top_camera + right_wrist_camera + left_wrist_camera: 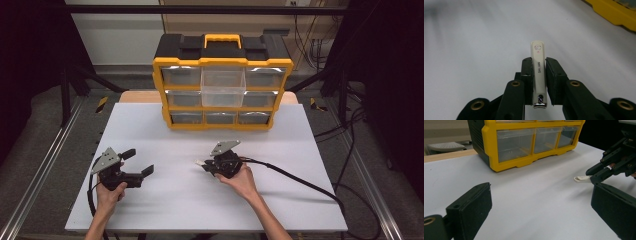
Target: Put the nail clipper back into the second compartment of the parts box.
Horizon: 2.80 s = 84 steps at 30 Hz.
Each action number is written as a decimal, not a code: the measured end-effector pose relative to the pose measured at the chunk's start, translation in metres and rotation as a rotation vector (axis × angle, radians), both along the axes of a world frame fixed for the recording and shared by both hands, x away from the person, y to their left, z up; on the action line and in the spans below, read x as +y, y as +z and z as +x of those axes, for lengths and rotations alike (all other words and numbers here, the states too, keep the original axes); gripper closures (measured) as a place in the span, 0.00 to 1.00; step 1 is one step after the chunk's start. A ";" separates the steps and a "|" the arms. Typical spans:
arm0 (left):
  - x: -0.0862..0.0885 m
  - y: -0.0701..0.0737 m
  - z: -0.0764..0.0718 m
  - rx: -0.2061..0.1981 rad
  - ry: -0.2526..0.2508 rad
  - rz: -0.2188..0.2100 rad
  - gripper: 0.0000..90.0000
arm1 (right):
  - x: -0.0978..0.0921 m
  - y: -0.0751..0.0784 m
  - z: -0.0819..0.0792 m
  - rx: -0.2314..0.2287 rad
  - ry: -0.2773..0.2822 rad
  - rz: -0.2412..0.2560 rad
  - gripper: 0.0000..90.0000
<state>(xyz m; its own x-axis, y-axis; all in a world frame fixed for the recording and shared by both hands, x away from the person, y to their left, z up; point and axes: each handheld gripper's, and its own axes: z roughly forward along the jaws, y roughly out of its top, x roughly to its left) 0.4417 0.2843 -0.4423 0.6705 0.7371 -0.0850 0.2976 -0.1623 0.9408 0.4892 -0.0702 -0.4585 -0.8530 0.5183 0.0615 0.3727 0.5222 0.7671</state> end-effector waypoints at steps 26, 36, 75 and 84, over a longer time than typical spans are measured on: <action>-0.001 0.000 0.000 0.000 0.000 0.004 0.04 | -0.030 0.039 -0.007 -0.062 -0.040 0.081 0.86; -0.001 0.000 0.000 0.002 0.000 0.005 0.04 | -0.042 0.056 -0.012 -0.093 -0.058 0.098 0.86; 0.000 0.000 0.000 -0.001 0.001 0.002 0.04 | -0.086 0.150 -0.031 -0.189 -0.114 0.156 0.86; 0.000 0.000 0.000 -0.001 0.001 0.000 0.04 | -0.085 0.174 -0.025 -0.199 -0.115 0.154 0.86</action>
